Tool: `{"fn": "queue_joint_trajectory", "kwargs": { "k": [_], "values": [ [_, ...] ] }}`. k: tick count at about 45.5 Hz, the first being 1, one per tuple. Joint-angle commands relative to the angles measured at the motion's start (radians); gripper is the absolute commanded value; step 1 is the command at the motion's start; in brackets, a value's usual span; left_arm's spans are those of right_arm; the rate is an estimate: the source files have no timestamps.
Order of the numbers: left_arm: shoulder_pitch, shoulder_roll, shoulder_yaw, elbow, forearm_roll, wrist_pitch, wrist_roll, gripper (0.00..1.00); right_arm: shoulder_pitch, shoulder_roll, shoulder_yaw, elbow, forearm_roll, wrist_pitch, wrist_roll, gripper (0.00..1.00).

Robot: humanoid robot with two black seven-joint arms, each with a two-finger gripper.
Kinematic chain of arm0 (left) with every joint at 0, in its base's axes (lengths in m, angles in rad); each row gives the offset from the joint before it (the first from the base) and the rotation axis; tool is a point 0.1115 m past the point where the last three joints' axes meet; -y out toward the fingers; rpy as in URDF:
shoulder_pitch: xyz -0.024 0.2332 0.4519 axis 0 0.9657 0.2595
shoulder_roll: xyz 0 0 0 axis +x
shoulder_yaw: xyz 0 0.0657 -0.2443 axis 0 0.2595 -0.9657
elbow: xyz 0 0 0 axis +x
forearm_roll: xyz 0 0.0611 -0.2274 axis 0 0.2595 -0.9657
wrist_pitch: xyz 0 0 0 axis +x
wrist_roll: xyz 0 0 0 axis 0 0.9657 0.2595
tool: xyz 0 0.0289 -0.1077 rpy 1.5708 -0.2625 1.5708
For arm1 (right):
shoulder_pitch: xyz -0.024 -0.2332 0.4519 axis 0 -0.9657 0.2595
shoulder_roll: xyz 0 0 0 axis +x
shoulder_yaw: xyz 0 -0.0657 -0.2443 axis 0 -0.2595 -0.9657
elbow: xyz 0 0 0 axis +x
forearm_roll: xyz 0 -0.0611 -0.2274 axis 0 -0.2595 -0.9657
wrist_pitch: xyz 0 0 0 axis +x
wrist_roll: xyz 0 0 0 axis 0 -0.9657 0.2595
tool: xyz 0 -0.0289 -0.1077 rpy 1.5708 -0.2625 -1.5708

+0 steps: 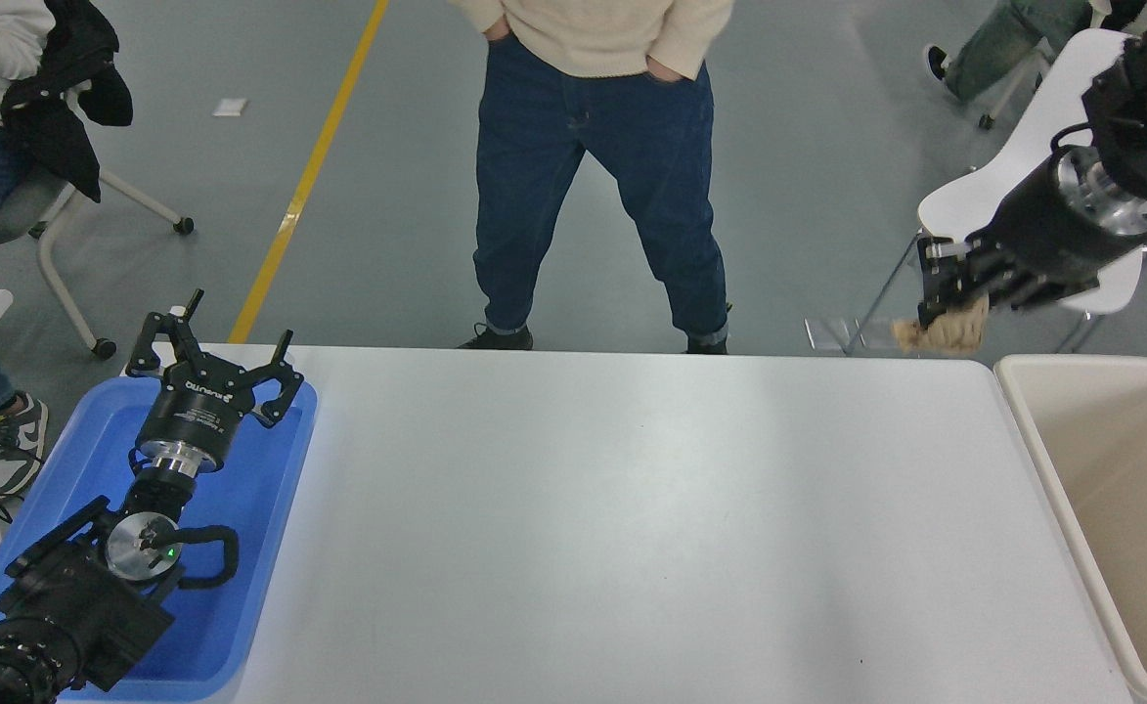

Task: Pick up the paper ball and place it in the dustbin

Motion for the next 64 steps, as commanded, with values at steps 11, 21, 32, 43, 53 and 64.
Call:
{"fn": "queue_joint_trajectory", "kwargs": {
  "k": [11, 21, 32, 43, 53, 64],
  "values": [
    [0.002, 0.000, 0.000, 0.000, 0.000, 0.000, -0.002, 1.00, 0.157, -0.022, -0.126, 0.018, -0.002, 0.009, 0.000, 0.00],
    [0.002, 0.000, 0.000, 0.000, 0.000, 0.000, -0.002, 1.00, 0.164, -0.140, -0.312, 0.007, -0.007, 0.009, 0.000, 0.00],
    [0.003, 0.002, 0.000, 0.000, -0.002, 0.000, -0.003, 1.00, 0.157, -0.220, -0.587, -0.018, -0.005, 0.009, 0.000, 0.00],
    [0.003, 0.000, 0.000, 0.000, -0.002, 0.000, -0.003, 1.00, 0.146, -0.447, -0.679, -0.111, -0.077, 0.009, 0.000, 0.00],
    [0.003, 0.002, 0.000, 0.000, -0.002, 0.000, -0.003, 1.00, 0.028, -0.550, -0.595, -0.245, -0.116, 0.009, 0.000, 0.00],
    [0.003, 0.002, 0.000, 0.000, -0.002, 0.000, -0.005, 1.00, -0.481, -0.565, -0.142, -0.400, -0.103, 0.009, 0.000, 0.00]
  ]
}}
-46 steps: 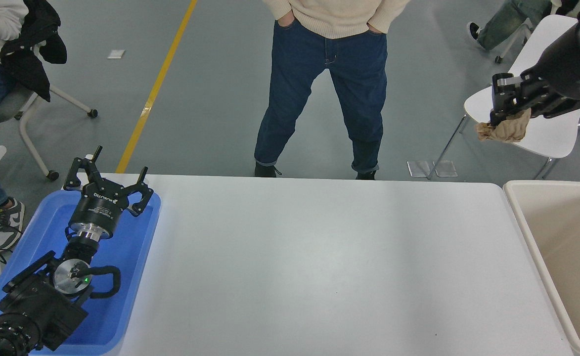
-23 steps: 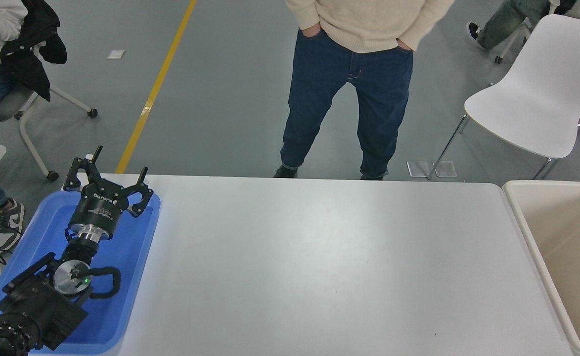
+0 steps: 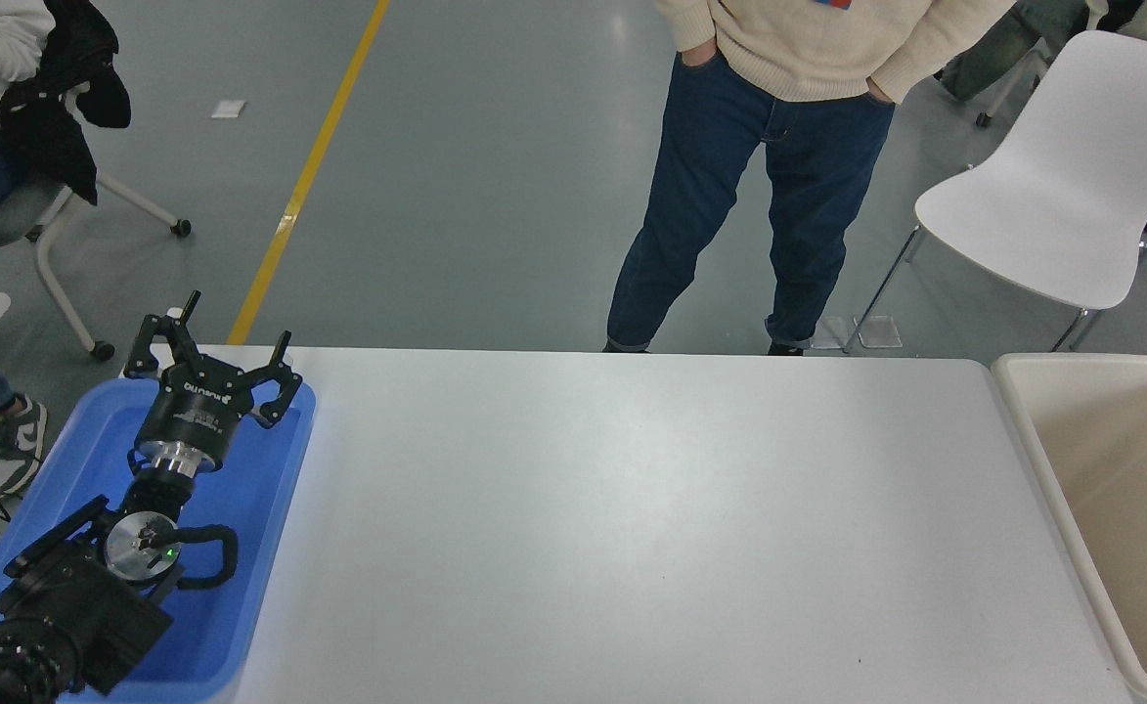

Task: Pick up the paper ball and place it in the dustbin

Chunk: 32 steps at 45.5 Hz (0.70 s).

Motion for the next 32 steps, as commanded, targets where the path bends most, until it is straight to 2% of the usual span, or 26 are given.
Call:
{"fn": "queue_joint_trajectory", "kwargs": {
  "k": [1, 2, 11, 14, 32],
  "values": [
    [0.000, -0.001, 0.000, 0.000, 0.000, 0.000, -0.001, 1.00, -0.441, -0.049, 0.371, -0.146, -0.004, 0.000, 0.000, 0.00],
    [0.000, -0.001, 0.000, 0.000, 0.000, 0.000, -0.001, 1.00, -0.485, -0.047, 0.409, -0.151, -0.007, 0.000, 0.000, 0.00],
    [0.000, -0.001, 0.000, 0.000, 0.000, 0.000, -0.001, 1.00, -0.860, -0.024, 0.662, -0.217, -0.013, -0.349, 0.000, 0.00],
    [-0.002, -0.001, 0.000, 0.000, 0.000, 0.000, -0.001, 1.00, -0.959, 0.020, 0.733, -0.255, -0.013, -0.435, 0.000, 0.00],
    [0.000, -0.001, 0.000, 0.000, 0.000, 0.000, -0.001, 1.00, -1.354, 0.261, 1.057, -0.580, 0.002, -0.753, 0.000, 0.00]
  ]
}}
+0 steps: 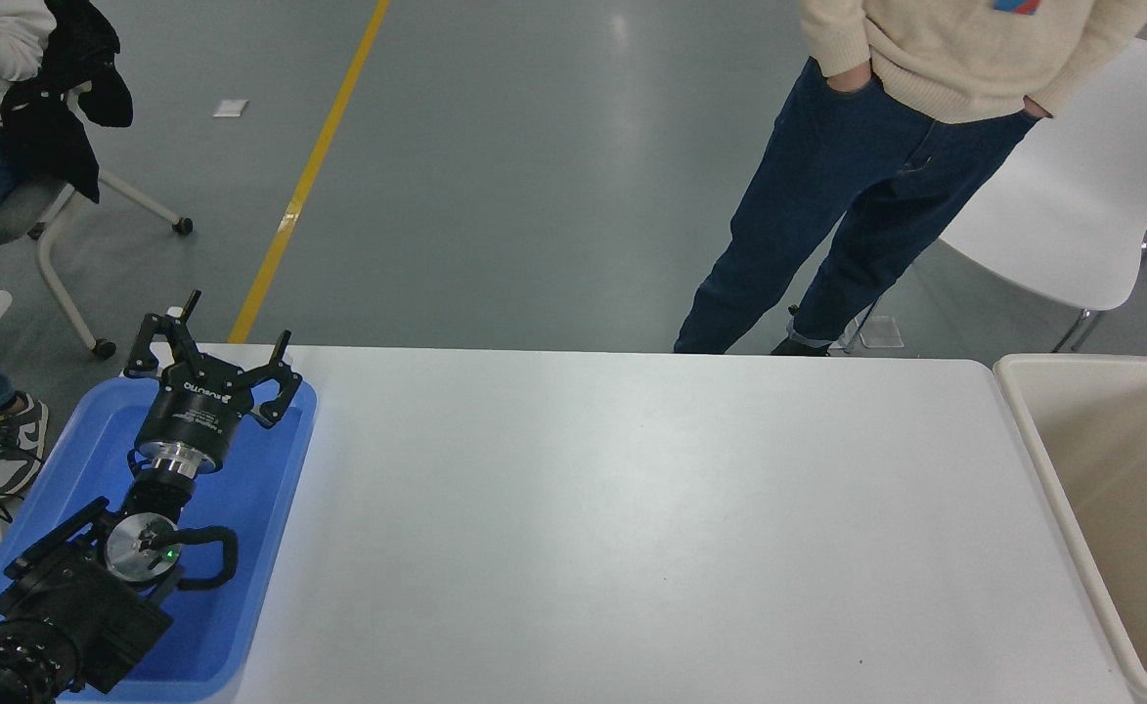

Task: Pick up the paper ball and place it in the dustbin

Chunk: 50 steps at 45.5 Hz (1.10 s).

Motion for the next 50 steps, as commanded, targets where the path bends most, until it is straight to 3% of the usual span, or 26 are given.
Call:
{"fn": "queue_joint_trajectory", "kwargs": {
  "k": [1, 16, 25, 26, 30, 32, 34, 46, 50],
  "values": [
    [0.000, 0.000, 0.000, 0.000, 0.000, 0.000, 0.000, 1.00, -0.256, 0.142, 0.227, -0.199, 0.003, -0.213, 0.000, 0.00],
    [0.001, 0.000, 0.000, 0.000, 0.002, 0.000, 0.000, 1.00, -0.361, 0.308, 0.291, -0.378, 0.003, -0.334, -0.003, 0.00],
    [0.000, 0.000, 0.000, 0.000, 0.000, 0.000, 0.000, 1.00, -0.372, 0.322, 0.325, -0.389, 0.003, -0.354, -0.003, 0.00],
    [0.000, 0.000, 0.000, 0.000, 0.002, -0.001, 0.000, 1.00, -0.374, 0.320, 0.325, -0.389, 0.003, -0.360, -0.003, 0.05],
    [0.000, 0.000, 0.000, 0.000, 0.000, 0.000, 0.000, 1.00, -0.377, 0.320, 0.325, -0.395, 0.003, -0.398, -0.001, 0.71],
    [0.000, 0.000, 0.000, 0.000, 0.000, 0.000, 0.000, 1.00, -0.377, 0.319, 0.325, -0.400, 0.003, -0.423, -0.001, 0.86],
    [0.000, 0.000, 0.000, 0.000, 0.000, 0.000, 0.000, 1.00, -0.377, 0.320, 0.325, -0.400, 0.004, -0.433, -0.001, 0.90],
    [0.000, 0.000, 0.000, 0.000, 0.002, 0.000, 0.000, 1.00, -0.375, 0.320, 0.326, -0.394, 0.004, -0.437, -0.001, 0.90],
    [0.000, 0.000, 0.000, 0.000, 0.000, 0.000, 0.000, 1.00, -0.362, 0.319, 0.340, -0.386, 0.006, -0.434, -0.001, 1.00]
  ]
}}
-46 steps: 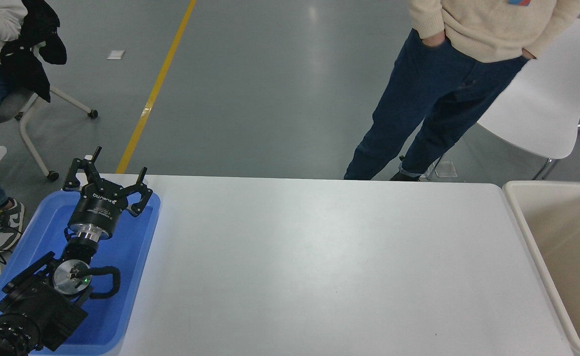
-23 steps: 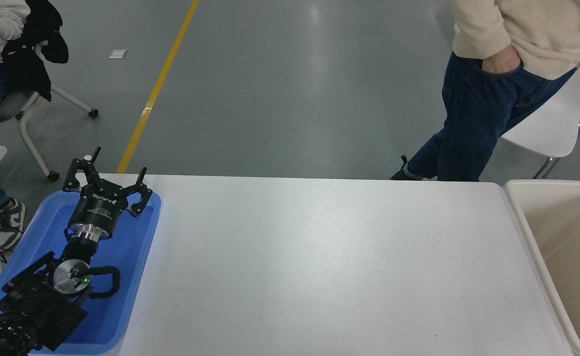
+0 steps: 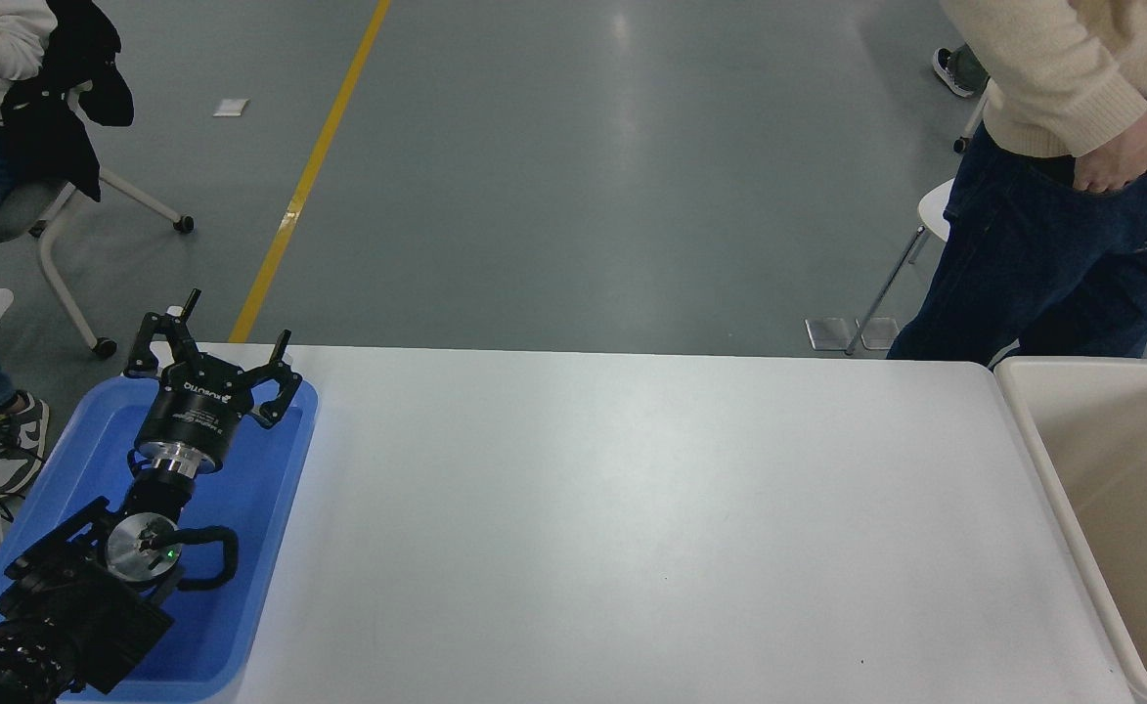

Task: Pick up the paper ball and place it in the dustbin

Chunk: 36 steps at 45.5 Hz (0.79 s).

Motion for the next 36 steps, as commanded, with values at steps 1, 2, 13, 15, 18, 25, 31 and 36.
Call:
{"fn": "queue_joint_trajectory", "kwargs": {
  "k": [1, 2, 13, 15, 18, 25, 31, 36],
  "values": [
    [0.000, 0.000, 0.000, 0.000, -0.001, 0.000, 0.000, 1.00, 0.010, 0.002, 0.025, 0.007, 0.002, -0.013, 0.002, 1.00],
    [0.000, 0.000, 0.000, 0.000, -0.001, 0.000, 0.000, 1.00, 0.009, 0.003, 0.036, 0.008, 0.000, -0.013, 0.002, 1.00],
    [0.000, 0.000, 0.000, -0.002, -0.001, 0.000, 0.000, 1.00, 0.000, -0.033, 0.568, 0.100, -0.001, -0.007, 0.006, 1.00],
    [0.001, 0.000, 0.000, 0.000, -0.001, 0.000, 0.000, 1.00, -0.002, -0.040, 0.652, 0.115, -0.001, 0.000, 0.008, 1.00],
    [0.001, 0.000, 0.000, 0.000, 0.001, 0.000, 0.002, 1.00, -0.005, -0.044, 0.776, 0.169, -0.003, 0.004, 0.008, 1.00],
    [0.000, 0.000, 0.000, 0.000, -0.001, 0.000, 0.002, 1.00, -0.071, -0.055, 1.056, 0.333, -0.003, 0.004, 0.011, 1.00],
    [0.000, 0.000, 0.000, 0.000, -0.001, 0.000, 0.002, 1.00, -0.147, -0.053, 1.244, 0.491, -0.001, 0.004, 0.011, 1.00],
    [0.000, 0.000, 0.000, 0.000, -0.001, 0.000, 0.002, 1.00, -0.224, -0.043, 1.350, 0.631, -0.001, 0.007, 0.011, 1.00]
  ]
}}
